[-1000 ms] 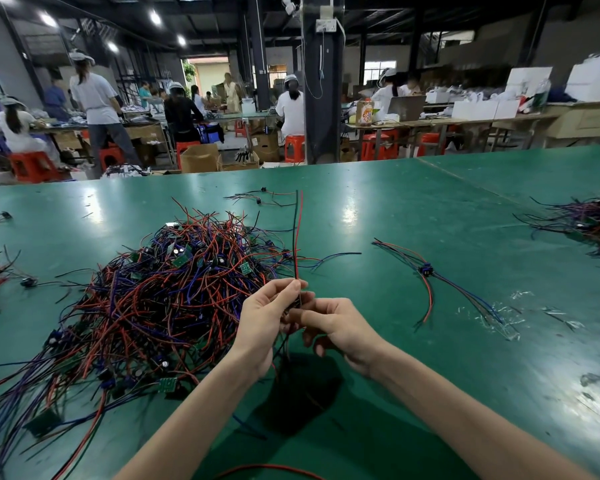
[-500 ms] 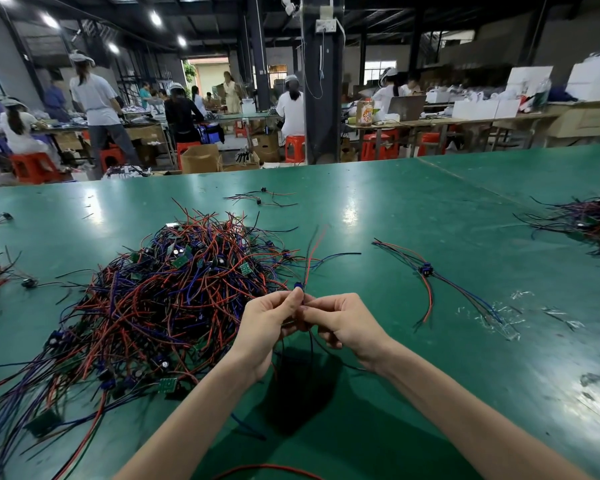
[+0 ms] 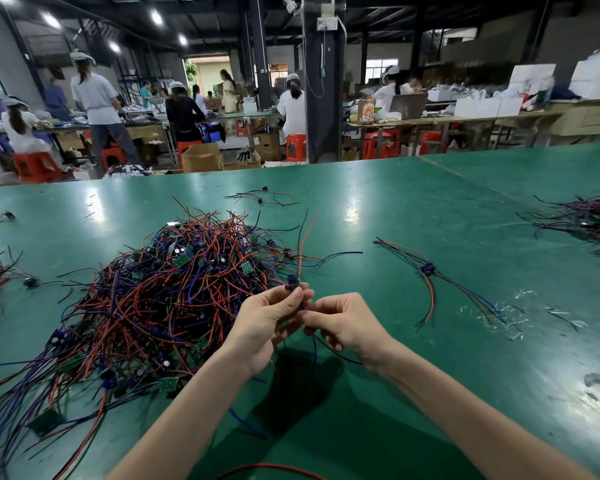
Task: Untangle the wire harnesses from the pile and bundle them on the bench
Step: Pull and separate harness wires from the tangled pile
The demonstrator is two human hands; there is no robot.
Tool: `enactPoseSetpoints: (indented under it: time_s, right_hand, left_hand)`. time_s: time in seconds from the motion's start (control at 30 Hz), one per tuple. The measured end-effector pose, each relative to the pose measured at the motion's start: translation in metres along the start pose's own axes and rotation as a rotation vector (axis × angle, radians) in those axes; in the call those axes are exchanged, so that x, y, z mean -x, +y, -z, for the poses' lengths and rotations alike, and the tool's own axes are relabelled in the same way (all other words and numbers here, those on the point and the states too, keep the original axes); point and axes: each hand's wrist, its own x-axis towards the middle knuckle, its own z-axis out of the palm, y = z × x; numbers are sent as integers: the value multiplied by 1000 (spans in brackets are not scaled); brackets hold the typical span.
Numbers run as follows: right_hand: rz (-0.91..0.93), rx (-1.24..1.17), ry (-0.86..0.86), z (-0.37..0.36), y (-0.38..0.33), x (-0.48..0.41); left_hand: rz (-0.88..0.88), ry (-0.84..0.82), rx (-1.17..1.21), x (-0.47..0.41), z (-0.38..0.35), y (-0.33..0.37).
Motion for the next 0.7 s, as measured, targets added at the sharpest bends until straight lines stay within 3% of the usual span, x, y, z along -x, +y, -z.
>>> enactPoseSetpoints:
  time_s: [0.27,0.5,0.7]
  right_hand:
    - [-75,-50,-79,0,-6,5]
    - [-123,66,-179,3,-9,7]
    - [-77,218,-151,6,-5,6]
  left_hand:
    - [-149,96,28,-2,2,5]
    - [-145,154,4,-3,8,8]
    - [-156,154,64,-5,11,11]
